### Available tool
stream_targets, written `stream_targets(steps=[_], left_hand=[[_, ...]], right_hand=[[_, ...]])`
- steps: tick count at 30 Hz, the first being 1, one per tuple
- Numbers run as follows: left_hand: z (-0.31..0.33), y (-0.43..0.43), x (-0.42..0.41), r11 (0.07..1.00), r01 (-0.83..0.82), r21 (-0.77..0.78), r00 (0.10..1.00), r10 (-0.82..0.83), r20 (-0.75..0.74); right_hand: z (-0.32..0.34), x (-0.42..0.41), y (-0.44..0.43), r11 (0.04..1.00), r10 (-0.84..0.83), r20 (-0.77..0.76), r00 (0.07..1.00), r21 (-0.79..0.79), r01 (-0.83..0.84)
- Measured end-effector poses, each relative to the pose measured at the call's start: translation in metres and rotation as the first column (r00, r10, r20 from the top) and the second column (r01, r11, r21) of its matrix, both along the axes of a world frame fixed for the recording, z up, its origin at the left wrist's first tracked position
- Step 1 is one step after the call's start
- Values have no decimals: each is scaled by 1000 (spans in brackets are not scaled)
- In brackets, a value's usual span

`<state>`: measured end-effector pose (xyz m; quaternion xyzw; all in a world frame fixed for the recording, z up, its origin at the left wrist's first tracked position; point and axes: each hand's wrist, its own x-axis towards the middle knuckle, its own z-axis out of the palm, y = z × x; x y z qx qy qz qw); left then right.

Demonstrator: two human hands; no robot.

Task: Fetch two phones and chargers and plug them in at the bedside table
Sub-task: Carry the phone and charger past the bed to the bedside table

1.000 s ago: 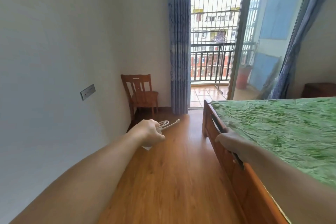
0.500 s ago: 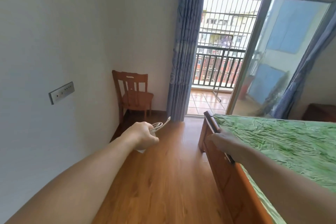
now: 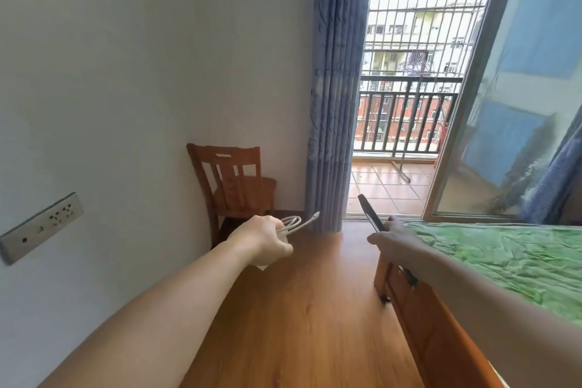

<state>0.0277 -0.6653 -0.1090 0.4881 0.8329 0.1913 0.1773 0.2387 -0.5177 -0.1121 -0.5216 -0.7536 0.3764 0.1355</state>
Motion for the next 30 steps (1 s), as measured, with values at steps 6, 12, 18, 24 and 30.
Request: stream_targets(steps=[6,12,18,24,30], left_hand=[[13,139,-62,999,-21,-28,999,20,-25],[25,260,-113,1000,2,-12,1000,-2,-8],[6,397,-169,996,86,5,996,-86,10],[-14,564,-242,976,218,27,971,-219,98],[-12,709,-284,948,319,7,938,-316,141]], right_hand=[[-10,-64,150,996,-29,-17,999,-90,28],[3,-112,271,998,-47,-3,999,-48,47],[-6,-163,387,999,-46,38,998,-13,46],[-20,-216,519,988,-141,45,989,-61,144],[-16,-243,630,964,-245,28,969,-102,247]])
